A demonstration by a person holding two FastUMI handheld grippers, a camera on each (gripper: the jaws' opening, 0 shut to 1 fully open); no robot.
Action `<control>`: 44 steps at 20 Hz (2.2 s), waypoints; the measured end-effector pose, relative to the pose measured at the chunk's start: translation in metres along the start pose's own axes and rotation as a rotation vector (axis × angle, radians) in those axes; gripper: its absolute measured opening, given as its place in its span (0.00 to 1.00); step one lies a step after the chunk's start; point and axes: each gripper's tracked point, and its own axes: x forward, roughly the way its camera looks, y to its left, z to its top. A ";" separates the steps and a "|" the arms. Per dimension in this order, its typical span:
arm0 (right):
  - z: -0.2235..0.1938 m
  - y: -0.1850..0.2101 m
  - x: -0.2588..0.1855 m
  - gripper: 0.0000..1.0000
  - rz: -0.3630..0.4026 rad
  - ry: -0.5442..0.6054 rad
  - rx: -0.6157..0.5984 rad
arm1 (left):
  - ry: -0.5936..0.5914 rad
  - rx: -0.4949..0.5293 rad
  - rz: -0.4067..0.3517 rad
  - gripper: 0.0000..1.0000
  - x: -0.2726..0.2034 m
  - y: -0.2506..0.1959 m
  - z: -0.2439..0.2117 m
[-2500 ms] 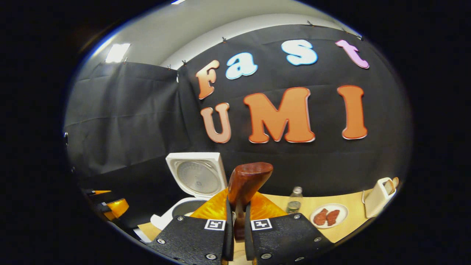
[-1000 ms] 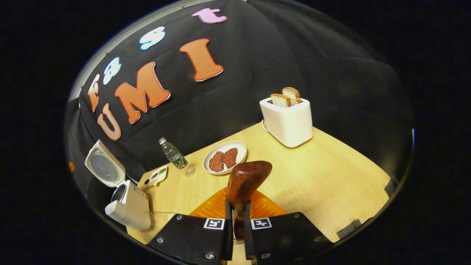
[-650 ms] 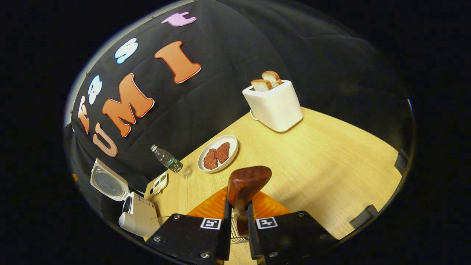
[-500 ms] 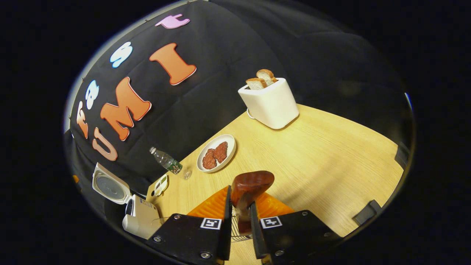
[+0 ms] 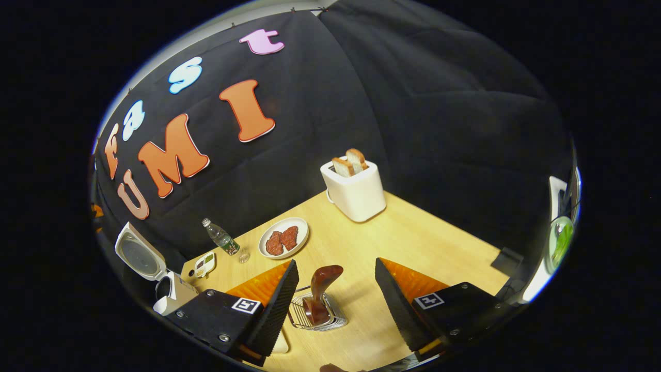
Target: Close the left gripper, press the button to open the rice cooker; take a wooden spoon from the chopstick holder with the right hand, scoop a spoonful of rice and pour it into the rice cooker, then put the wooden spoon back into the chopstick holder.
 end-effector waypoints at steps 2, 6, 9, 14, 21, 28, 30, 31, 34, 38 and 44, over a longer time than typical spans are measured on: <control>0.018 -0.004 -0.024 0.93 -0.026 -0.048 -0.034 | 0.061 0.020 -0.005 0.97 0.034 -0.005 -0.002; 0.035 -0.005 -0.062 0.93 -0.059 -0.111 -0.063 | 0.233 0.069 0.031 0.97 0.088 -0.005 -0.035; 0.033 -0.014 -0.073 0.92 -0.088 -0.124 -0.059 | 0.332 0.062 0.063 0.97 0.120 0.000 -0.072; 0.025 -0.008 -0.077 0.93 -0.078 -0.114 -0.052 | 0.494 0.049 0.091 0.97 0.125 0.011 -0.115; 0.019 0.031 -0.063 0.93 0.034 -0.069 -0.116 | 0.798 0.015 0.049 0.98 0.044 0.000 -0.191; 0.018 0.104 -0.037 0.93 0.212 -0.025 -0.231 | 0.991 0.038 0.049 0.98 -0.015 -0.007 -0.295; 0.013 0.124 -0.034 0.93 0.262 -0.006 -0.270 | 1.052 0.023 0.073 1.00 -0.026 -0.003 -0.328; 0.011 0.132 -0.033 0.93 0.281 0.003 -0.292 | 1.088 0.000 0.094 0.98 -0.033 -0.002 -0.334; 0.011 0.155 -0.031 0.93 0.340 -0.001 -0.345 | 1.011 -0.011 0.113 1.00 -0.023 -0.003 -0.329; 0.003 0.186 -0.034 0.93 0.437 0.004 -0.366 | 0.902 -0.016 0.144 0.98 -0.026 -0.006 -0.333; 0.008 0.241 -0.040 0.93 0.583 -0.077 -0.404 | 0.545 0.087 0.129 0.97 -0.034 -0.012 -0.330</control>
